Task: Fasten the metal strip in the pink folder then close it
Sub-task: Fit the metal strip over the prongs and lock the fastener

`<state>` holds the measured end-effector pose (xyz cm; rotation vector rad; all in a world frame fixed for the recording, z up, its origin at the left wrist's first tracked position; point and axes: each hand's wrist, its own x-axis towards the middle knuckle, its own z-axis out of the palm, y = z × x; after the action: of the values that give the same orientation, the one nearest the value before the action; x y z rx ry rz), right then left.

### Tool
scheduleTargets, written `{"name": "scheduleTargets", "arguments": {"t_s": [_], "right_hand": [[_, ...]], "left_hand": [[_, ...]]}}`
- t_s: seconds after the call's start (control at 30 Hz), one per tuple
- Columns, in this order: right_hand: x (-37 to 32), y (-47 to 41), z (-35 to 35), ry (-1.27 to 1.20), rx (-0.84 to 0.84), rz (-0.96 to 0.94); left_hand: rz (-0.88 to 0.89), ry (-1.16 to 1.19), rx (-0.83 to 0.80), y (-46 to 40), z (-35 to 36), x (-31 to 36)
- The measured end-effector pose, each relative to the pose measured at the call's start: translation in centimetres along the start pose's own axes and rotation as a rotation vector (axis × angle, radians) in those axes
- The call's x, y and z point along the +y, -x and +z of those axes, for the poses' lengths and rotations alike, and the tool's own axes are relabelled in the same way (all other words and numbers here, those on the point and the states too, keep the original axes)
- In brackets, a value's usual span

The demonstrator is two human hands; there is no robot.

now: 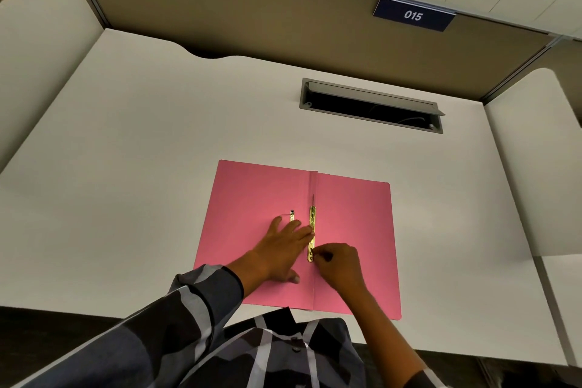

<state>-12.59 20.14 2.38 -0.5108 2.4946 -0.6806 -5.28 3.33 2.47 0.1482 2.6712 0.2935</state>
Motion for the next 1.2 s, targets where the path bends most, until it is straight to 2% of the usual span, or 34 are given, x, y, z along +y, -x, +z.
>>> {"name": "scheduleTargets", "arguments": {"t_s": [0.17,0.37,0.5,0.97,1.2], "right_hand": [[0.7,1.9,1.8,0.09,0.144,-0.148],[0.7,3.1,3.1,0.096,0.187,-0.183],[0.1,3.5,3.7,0.157,0.157,-0.206],[-3.0,3.2,4.2,0.029,0.169,-0.01],[-2.3,3.6,3.1,0.063,0.186,0.002]], "left_hand": [[0.001,-0.004,0.001,0.1,0.2,-0.1],[0.003,-0.018,0.005,0.0,0.2,0.0],[0.004,-0.026,0.01,-0.1,0.2,0.0],[0.013,-0.004,0.064,-0.3,0.4,0.2],[0.009,-0.056,0.041,-0.3,0.2,0.3]]}}
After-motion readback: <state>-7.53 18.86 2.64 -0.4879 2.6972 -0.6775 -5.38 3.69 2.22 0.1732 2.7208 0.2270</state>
